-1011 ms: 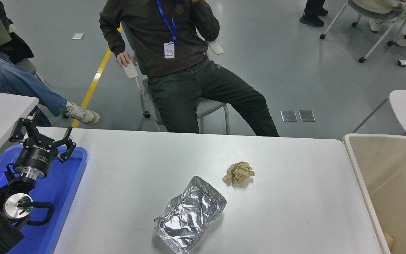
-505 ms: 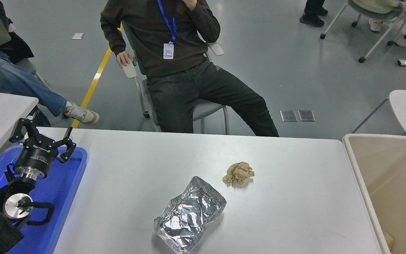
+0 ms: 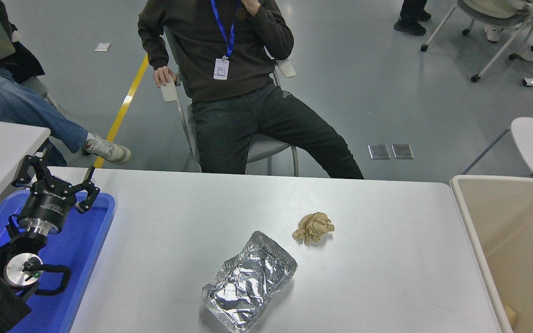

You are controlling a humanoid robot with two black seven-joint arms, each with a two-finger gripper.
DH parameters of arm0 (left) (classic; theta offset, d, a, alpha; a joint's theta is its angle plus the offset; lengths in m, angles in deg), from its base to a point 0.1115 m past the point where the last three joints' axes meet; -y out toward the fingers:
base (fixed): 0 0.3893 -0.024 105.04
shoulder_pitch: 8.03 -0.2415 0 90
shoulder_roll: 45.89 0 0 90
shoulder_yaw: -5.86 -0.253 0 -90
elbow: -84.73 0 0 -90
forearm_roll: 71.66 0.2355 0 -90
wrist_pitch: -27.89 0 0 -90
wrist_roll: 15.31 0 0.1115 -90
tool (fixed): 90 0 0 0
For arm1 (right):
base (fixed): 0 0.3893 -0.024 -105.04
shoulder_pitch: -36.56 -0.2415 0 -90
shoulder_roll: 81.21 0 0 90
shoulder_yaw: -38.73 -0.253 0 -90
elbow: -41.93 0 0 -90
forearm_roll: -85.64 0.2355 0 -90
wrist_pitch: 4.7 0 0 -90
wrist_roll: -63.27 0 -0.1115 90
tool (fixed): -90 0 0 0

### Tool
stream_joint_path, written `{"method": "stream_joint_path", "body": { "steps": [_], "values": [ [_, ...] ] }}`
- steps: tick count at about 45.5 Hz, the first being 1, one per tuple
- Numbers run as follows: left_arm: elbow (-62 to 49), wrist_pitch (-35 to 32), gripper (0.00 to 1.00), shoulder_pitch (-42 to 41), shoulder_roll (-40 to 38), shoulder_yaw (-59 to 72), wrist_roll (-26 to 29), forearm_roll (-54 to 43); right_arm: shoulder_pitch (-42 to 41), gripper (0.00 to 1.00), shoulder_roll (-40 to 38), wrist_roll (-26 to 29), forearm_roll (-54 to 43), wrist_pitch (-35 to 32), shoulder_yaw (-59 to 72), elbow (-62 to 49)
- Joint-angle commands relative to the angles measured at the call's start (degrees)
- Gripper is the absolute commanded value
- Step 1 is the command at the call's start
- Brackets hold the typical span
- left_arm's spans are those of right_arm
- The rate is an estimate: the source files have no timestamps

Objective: Clean the table surface

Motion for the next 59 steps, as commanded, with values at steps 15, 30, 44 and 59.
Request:
{"method": "stream_joint_path", "body": {
  "steps": [15,30,44,59],
  "values": [
    [-0.03,0.00,1.00,0.00,0.00,0.00,0.00,0.00,19.56,0.98,7.04,-14.49,-0.09,0.14,-8.24,3.77],
    [-0.03,0.00,1.00,0.00,0.00,0.00,0.00,0.00,28.26,0.98,9.32,-16.34,-0.70,0.05,-8.06,5.52],
    [-0.03,0.00,1.00,0.00,0.00,0.00,0.00,0.00,33.98,0.98,12.05,-16.87,-0.62,0.05,-8.24,12.03],
    [0.05,0.00,1.00,0.00,0.00,0.00,0.00,0.00,36.88,0.98,14.51,-18.89,-0.97,0.05,-8.06,11.50]
  ]
}}
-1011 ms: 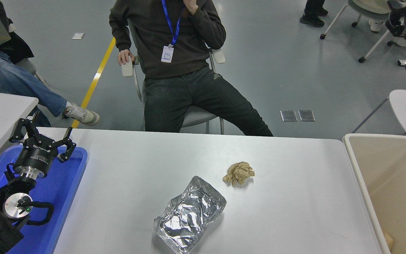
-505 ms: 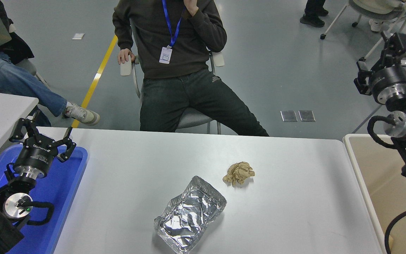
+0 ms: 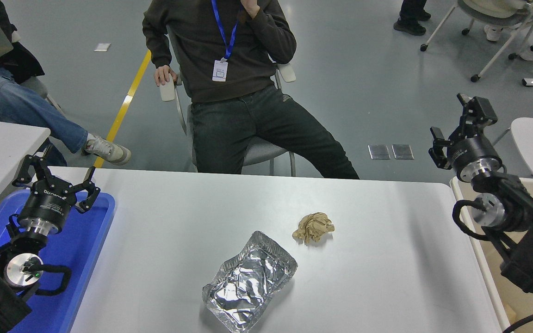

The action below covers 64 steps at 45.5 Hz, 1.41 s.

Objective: Clean the table surface

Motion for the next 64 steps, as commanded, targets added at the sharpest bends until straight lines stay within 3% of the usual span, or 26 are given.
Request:
{"method": "stream_joint_path", "body": {
  "steps": [1,36,47,58,64],
  "values": [
    [0.05,0.00,1.00,0.00,0.00,0.00,0.00,0.00,2.10,0.99,1.36,-1.24,-0.12,-0.01,0.09,0.34],
    [-0.03,0.00,1.00,0.00,0.00,0.00,0.00,0.00,0.17,0.98,-1.80,-1.95,0.76,0.08,3.16,-2.39],
    [-0.03,0.00,1.00,0.00,0.00,0.00,0.00,0.00,-10.28,0.99,-13.05,-1.95,3.21,0.08,23.37,-1.95],
    [0.05,0.00,1.00,0.00,0.00,0.00,0.00,0.00,-24.61,0.98,-16.83,-1.95,5.33,-4.05,42.52,-1.42],
    [-0.03,0.00,1.00,0.00,0.00,0.00,0.00,0.00,-34.36,0.98,-16.13,-1.95,0.59,-5.98,52.81,-1.42]
  ]
}}
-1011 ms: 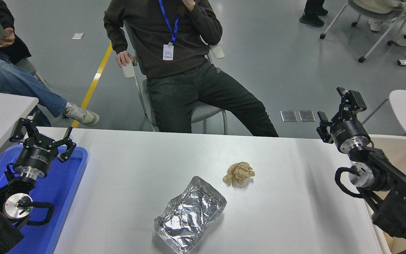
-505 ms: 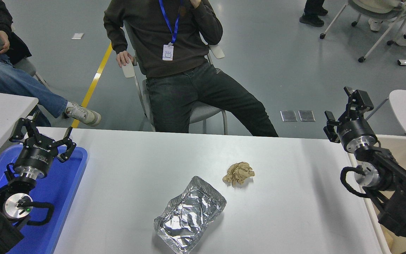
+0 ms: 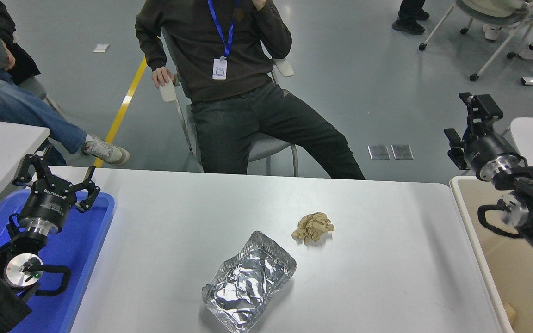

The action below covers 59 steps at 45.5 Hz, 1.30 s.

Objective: Clean the table surface

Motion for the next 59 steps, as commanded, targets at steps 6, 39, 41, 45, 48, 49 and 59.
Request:
{"method": "stream_joint_path", "body": {
  "steps": [6,39,41,45,48,49,59],
  "values": [
    [-0.03,0.00,1.00,0.00,0.00,0.00,0.00,0.00,-21.91,0.99,2.03,0.29,-11.51,-6.70,23.50,0.08],
    [0.06,0.00,1.00,0.00,0.00,0.00,-0.08,0.00,-32.65,0.98,29.02,0.21,-39.30,-14.08,48.02,-0.19],
    [0.06,0.00,1.00,0.00,0.00,0.00,0.00,0.00,-32.03,0.98,29.98,0.12,-39.30,-14.08,48.37,-0.01],
    [-0.03,0.00,1.00,0.00,0.00,0.00,-0.08,0.00,-29.84,0.98,32.18,0.12,-39.30,-14.08,48.46,-0.01],
    [-0.03,0.00,1.00,0.00,0.00,0.00,0.00,0.00,-28.78,0.98,33.15,0.12,-39.38,-14.08,48.55,-0.10],
    [-0.03,0.00,1.00,0.00,0.00,0.00,-0.08,0.00,-28.60,0.98,33.50,0.12,-39.38,-14.08,48.64,-0.27],
    [0.06,0.00,1.00,0.00,0.00,0.00,0.00,0.00,-24.74,0.98,34.91,0.12,-41.40,-13.82,50.04,-2.91]
  ]
}}
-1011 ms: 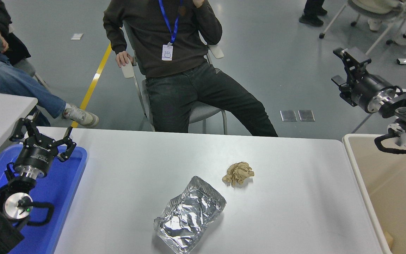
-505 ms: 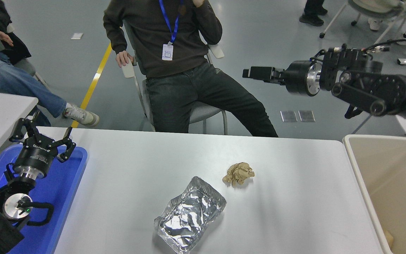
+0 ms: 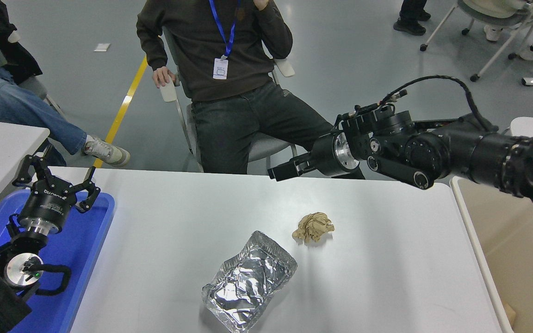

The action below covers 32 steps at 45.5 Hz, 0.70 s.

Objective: Clean the table surface

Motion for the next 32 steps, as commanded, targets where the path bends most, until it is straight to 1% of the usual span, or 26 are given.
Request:
{"method": "stream_joint_path", "body": {
  "steps": [1,6,9,12,22,32],
  "values": [
    [0.04,0.00,1.00,0.00,0.00,0.00,-0.03,0.00,4.38,0.98,2.80,-0.03,-2.33,0.21,2.75,-2.74],
    [0.04,0.00,1.00,0.00,0.00,0.00,0.05,0.00,7.37,0.97,2.80,-0.03,-3.21,0.65,4.33,-5.12],
    [-0.05,0.00,1.00,0.00,0.00,0.00,-0.03,0.00,8.87,0.92,2.80,-0.03,-3.39,0.91,4.42,-6.09],
    [-0.05,0.00,1.00,0.00,0.00,0.00,-0.03,0.00,10.27,0.91,2.80,-0.03,-3.48,1.09,4.42,-6.61],
    [-0.05,0.00,1.00,0.00,0.00,0.00,0.06,0.00,13.79,0.91,2.80,-0.12,-3.48,2.14,3.37,-6.09],
    [0.04,0.00,1.00,0.00,0.00,0.00,0.05,0.00,14.85,0.91,2.80,-0.12,-3.39,2.41,1.61,-5.74]
  ]
}}
